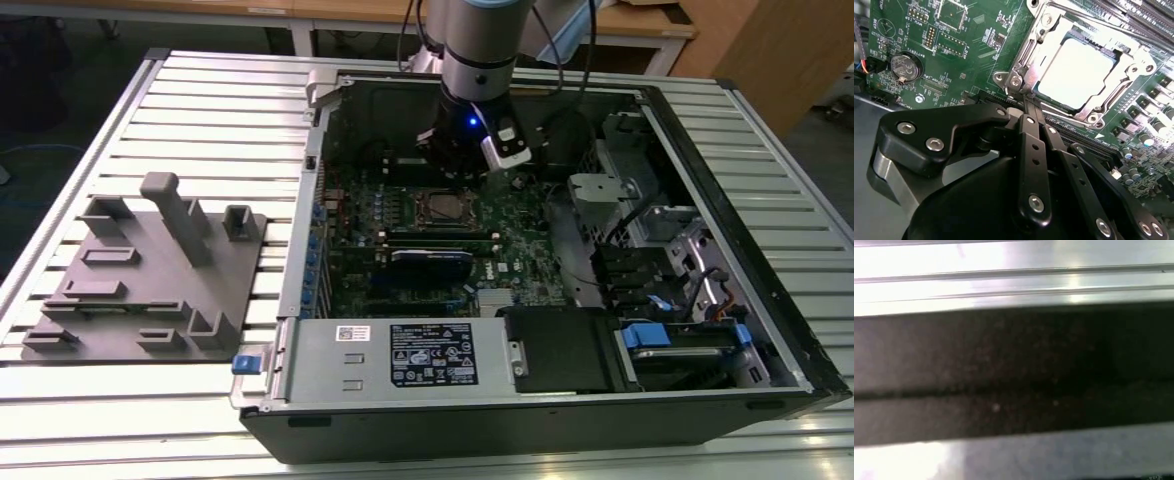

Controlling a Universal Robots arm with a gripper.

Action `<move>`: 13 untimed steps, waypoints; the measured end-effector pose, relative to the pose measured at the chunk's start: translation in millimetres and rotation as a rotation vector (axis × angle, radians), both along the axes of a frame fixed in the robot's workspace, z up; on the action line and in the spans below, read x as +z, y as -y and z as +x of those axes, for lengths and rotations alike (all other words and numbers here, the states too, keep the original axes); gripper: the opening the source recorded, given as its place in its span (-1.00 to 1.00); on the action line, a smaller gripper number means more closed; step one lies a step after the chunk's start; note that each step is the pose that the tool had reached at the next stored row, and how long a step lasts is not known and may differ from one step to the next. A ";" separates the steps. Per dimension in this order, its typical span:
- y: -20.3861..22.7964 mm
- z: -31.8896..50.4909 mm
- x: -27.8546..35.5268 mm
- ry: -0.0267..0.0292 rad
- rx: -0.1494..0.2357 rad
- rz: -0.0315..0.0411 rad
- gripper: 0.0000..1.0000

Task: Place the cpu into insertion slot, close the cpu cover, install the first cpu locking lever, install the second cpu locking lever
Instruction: 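Install the first cpu locking lever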

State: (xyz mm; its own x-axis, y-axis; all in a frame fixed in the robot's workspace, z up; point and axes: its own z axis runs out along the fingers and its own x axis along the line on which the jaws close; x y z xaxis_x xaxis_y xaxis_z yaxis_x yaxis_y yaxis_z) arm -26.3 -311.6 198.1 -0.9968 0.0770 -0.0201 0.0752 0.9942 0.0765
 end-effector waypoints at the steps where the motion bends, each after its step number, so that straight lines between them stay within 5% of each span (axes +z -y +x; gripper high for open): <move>1: 0.0 0.0 -0.2 0.0000 0.000 -0.0014 -0.79; 13: -0.1 0.3 -1.3 -0.0001 0.000 -0.0076 -0.79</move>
